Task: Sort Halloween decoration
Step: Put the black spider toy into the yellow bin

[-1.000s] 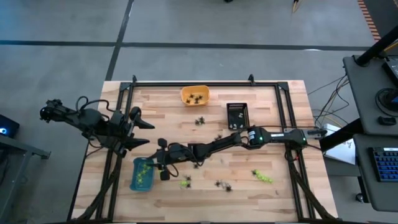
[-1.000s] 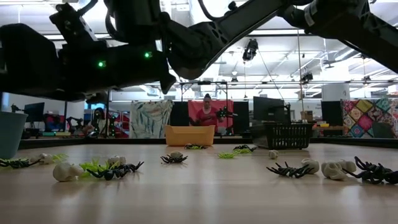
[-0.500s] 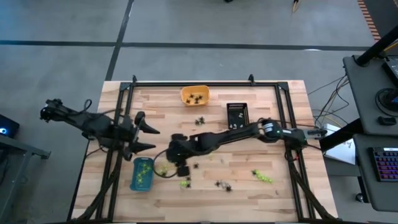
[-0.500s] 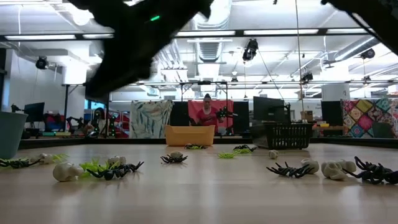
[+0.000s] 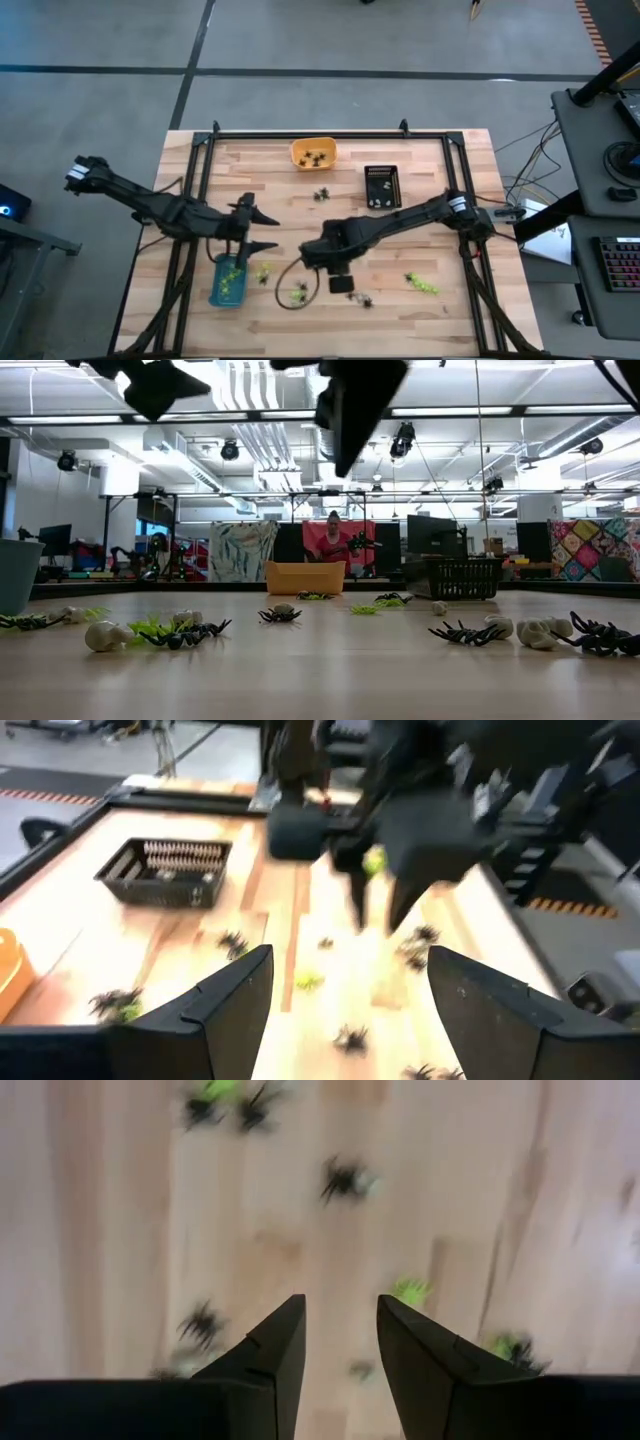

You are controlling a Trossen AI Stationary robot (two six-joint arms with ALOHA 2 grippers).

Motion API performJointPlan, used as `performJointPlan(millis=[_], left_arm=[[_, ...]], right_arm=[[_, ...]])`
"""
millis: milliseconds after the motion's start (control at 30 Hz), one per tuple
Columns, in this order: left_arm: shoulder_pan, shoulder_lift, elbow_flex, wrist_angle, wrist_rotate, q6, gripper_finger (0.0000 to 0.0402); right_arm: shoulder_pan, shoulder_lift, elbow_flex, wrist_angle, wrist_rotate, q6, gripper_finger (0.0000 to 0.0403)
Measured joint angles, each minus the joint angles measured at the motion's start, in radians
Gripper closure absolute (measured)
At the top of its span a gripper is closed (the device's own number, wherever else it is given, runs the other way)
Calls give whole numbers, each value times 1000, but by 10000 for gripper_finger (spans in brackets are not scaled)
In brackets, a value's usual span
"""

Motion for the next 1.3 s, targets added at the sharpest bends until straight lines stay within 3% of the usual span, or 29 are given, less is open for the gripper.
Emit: performJointPlan(millis=[200,333,633,900,1167,1300], left_arm=[[1,99,0,9,-10,26,153],[11,158,10,28,-16,75,153],[163,253,37,36,-13,158,153],[346,401,43,203,140,345,153],[430,576,43,322,144,410,153],[463,633,51,329,166,408,153]], right_arm=[[39,-55,-62,-7,3,-39,293],[44,-136,-175,58,42,-39,305],[29,-425,-632,448,198,-94,327],[-66,-647,-1001,878,263,-257,331],[-179,-757,-1246,1268,262,-236,330],[-195,-778,-1290,1353,262,-216,335]])
